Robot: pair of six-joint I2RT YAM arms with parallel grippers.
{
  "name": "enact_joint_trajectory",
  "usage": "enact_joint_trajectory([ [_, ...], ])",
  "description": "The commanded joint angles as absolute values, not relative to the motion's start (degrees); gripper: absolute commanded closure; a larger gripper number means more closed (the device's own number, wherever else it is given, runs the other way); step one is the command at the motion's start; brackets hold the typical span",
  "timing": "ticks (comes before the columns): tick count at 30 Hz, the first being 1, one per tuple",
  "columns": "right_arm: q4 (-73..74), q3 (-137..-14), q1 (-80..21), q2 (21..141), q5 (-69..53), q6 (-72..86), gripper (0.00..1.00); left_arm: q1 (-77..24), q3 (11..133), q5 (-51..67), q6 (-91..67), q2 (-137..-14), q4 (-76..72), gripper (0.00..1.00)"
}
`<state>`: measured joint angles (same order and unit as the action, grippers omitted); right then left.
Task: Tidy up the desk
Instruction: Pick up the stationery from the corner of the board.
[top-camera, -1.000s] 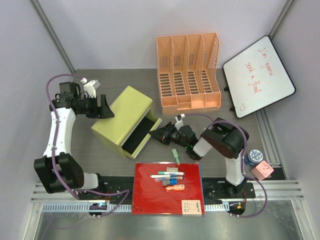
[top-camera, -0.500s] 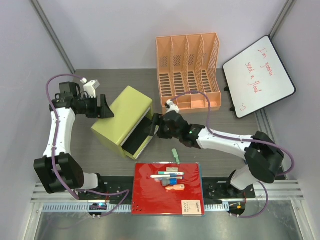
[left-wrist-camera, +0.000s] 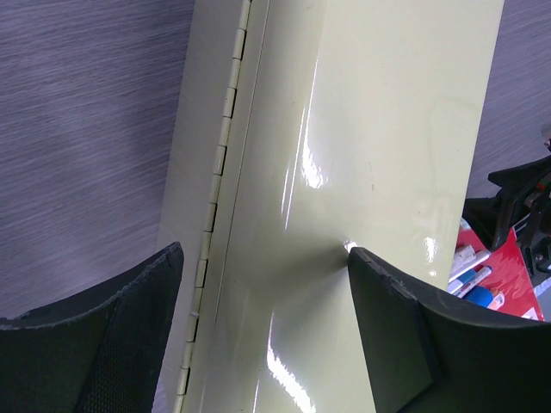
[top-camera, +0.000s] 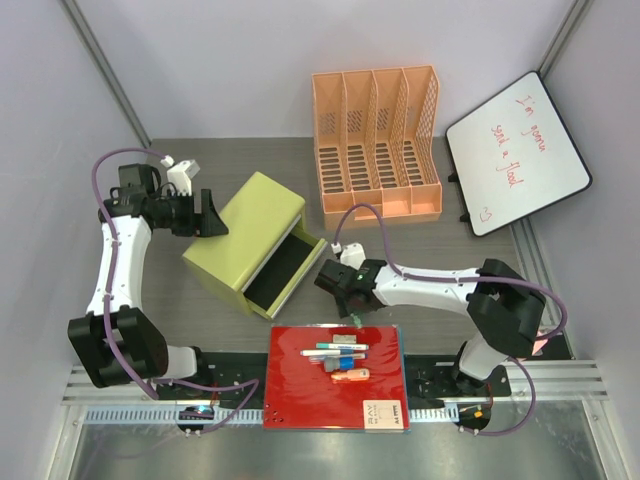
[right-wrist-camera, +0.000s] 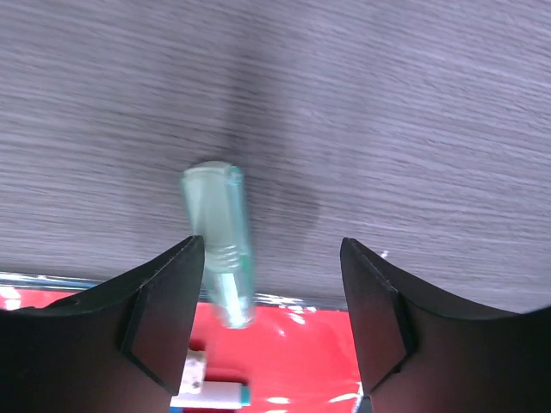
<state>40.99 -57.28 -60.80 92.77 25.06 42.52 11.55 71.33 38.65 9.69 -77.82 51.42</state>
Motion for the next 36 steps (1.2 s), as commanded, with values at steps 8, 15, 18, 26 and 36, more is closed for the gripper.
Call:
enact_joint_trajectory([
  [8, 38.1, -54.3, -61.2, 90.7, 25.1, 43.9, 0.29, 11.9, 70.8, 37.7, 11.0, -76.4, 50.8, 0.23],
  [15, 36.6, -53.0, -61.2, 90.9, 23.8, 44.2, 0.39, 12.0, 70.9, 37.7, 11.1, -76.4, 50.8, 0.22],
  [18, 35.2, -51.8, -61.2, 91.0, 22.9, 44.5, 0.59, 12.0, 70.3, 37.7, 11.1, -76.2, 50.5, 0.23],
  [26, 34.8, -52.1, -61.2, 91.5, 23.1, 43.9, 0.76, 12.3, 70.1, 37.7, 11.2, -75.9, 50.7, 0.22],
  [36, 39.9, -62.7, -61.3, 84.9, 21.7, 42.3, 0.99, 12.1, 70.0, 37.5, 11.2, -76.0, 50.8, 0.23],
])
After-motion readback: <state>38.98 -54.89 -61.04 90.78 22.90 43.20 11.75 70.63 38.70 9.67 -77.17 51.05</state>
